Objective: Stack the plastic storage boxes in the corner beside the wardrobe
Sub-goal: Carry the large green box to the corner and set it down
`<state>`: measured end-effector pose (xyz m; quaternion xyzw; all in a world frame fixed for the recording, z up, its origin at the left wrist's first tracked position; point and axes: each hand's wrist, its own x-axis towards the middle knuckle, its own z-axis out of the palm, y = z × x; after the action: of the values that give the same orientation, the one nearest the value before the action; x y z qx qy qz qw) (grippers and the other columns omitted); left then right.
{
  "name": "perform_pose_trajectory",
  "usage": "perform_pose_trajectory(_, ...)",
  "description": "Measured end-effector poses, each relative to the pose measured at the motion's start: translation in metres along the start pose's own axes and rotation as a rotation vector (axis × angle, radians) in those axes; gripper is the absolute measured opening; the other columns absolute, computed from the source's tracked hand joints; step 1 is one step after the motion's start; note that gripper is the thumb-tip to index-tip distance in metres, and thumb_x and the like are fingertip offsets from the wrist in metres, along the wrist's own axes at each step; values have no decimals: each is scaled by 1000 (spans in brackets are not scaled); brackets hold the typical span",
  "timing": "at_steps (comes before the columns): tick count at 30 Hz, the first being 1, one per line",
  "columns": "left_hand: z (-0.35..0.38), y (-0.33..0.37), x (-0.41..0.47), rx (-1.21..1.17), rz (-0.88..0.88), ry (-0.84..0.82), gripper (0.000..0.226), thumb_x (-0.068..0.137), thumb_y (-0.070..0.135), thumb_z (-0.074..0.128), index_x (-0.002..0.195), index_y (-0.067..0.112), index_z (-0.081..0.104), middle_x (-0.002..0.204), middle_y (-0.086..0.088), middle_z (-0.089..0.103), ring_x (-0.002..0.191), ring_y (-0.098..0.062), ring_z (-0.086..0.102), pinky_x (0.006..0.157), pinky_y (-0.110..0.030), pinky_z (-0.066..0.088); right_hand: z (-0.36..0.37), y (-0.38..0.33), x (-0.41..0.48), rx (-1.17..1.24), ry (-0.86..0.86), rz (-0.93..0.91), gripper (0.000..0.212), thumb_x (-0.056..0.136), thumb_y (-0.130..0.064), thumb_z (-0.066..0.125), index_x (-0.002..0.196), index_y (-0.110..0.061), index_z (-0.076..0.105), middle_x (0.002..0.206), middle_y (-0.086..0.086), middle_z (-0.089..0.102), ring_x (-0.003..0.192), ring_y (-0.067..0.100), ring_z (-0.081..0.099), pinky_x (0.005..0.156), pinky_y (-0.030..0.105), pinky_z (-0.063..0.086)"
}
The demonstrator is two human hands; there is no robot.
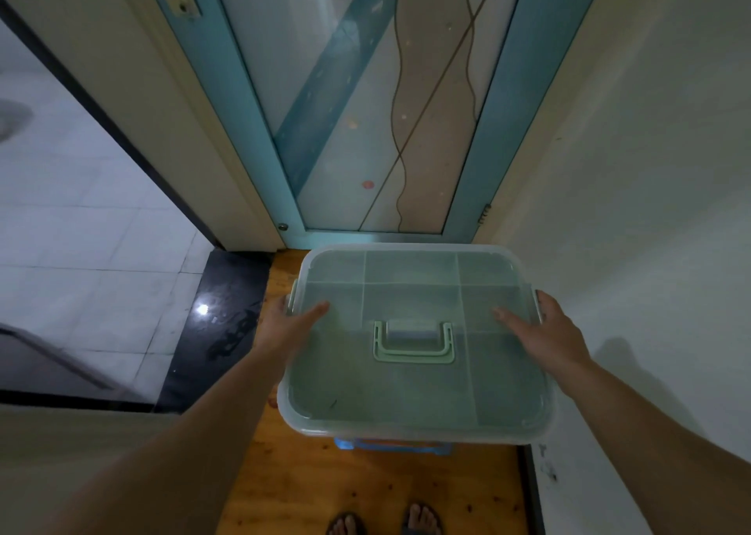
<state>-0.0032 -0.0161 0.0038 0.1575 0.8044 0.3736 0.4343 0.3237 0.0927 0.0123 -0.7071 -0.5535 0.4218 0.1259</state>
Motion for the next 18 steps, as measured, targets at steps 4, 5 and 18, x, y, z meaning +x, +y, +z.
perform_pose_trajectory(4,-10,14,-9,-37,20,15,76,76,37,79,139,16,41,118,-7,58,98,-28,61,81,-43,54,-6,-10,-8,40,54,-67,70,70,-68,66,128,-34,46,102,-8,55,89,17,53,74,32,42)
perform_pose_trajectory(5,-13,19,-13,-39,28,28,78,76,36,79,140,16,39,118,-6,56,97,-27,60,77,-41,53,-8,-13,-10,41,71,-83,64,71,-67,65,123,-36,47,98,-9,54,86,17,53,72,32,42)
perform_pose_trajectory(18,-65,75,-67,-117,140,43,57,82,29,75,132,14,52,108,-5,65,88,-21,64,58,-29,49,-39,-69,-57,108,168,-209,64,76,-63,64,130,-33,48,101,-12,54,90,16,53,77,34,45)
